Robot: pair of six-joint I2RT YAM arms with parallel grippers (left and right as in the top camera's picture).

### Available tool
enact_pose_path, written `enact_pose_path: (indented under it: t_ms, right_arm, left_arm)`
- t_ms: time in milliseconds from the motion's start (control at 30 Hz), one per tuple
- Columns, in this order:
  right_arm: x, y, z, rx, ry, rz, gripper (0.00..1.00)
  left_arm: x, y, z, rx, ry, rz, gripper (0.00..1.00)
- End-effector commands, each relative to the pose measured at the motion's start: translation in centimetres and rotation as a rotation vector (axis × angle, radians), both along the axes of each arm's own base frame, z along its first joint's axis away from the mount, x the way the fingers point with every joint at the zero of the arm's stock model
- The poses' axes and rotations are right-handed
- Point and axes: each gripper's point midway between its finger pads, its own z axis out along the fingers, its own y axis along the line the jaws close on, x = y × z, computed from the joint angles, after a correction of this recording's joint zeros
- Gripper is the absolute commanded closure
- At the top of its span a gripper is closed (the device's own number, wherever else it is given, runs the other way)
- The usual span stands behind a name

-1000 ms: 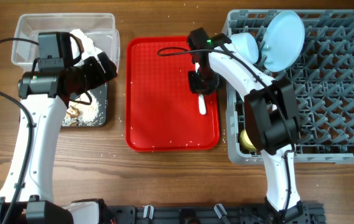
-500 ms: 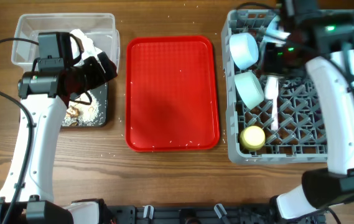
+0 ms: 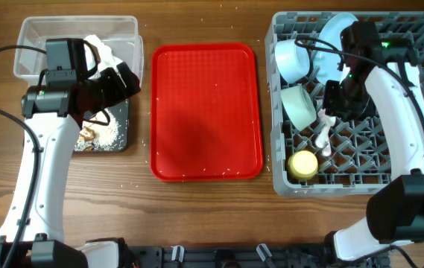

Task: Sort waste into correct bins and load items into the dishwasher rack

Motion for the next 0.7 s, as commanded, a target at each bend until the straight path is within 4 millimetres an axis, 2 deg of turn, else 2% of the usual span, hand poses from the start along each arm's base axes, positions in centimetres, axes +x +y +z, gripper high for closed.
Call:
enact_pose_path:
  t_ms: [0,67,133,167,200,267,300,333,367,400,533,667]
  right_arm:
    - [0.9,1.9,2.2,0.106,-0.061,0.081,0.66]
    - [1.0,3.1,4.1,0.170,-0.116,0.138,0.66]
    - [0.6,4.9,7.1,0.260,-0.200,0.245,0.66]
    - [0.3,5.7,8.6,0.298,-0.247,0.300,0.65]
    - [-0.2,6.6,11.0,0.337,-0.325,0.365,0.62]
    - [-1.1,7.6,14.5,0.374,-0.444,0.414,0.57]
    - [-1.7,8.2,16.7,0.396,-0.526,0.434,0.50]
    - [-2.2,8.7,18.4,0.423,-0.592,0.432,0.33]
    - [-2.5,8.9,19.7,0.442,-0.643,0.403,0.00]
    - [-3.1,8.9,21.0,0.459,-0.686,0.344,0.00]
    - [-4.4,8.8,22.3,0.513,-0.708,0.194,0.00]
    - [-4.6,8.1,21.9,0.448,-0.705,0.241,0.00]
  left_arm:
    - [0.2,0.3,0.5,0.008,-0.016,0.004,0.00]
    - [0.2,0.3,0.5,0.008,-0.016,0.004,0.00]
    - [0.2,0.3,0.5,0.008,-0.016,0.004,0.00]
    - [0.2,0.3,0.5,0.008,-0.016,0.004,0.00]
    - [0.2,0.3,0.5,0.008,-0.016,0.004,0.00]
    - [0.2,0.3,0.5,0.008,-0.016,0.004,0.00]
    - [0.2,0.3,0.5,0.008,-0.016,0.004,0.00]
    - [0.2,0.3,0.5,0.008,-0.016,0.004,0.00]
    - [0.2,0.3,0.5,0.008,-0.016,0.004,0.00]
    - [0.2,0.3,0.5,0.008,-0.016,0.004,0.00]
    - [0.2,0.3,0.5,0.008,-0.016,0.004,0.00]
    - [0.2,0.3,0.5,0.008,-0.016,0.004,0.00]
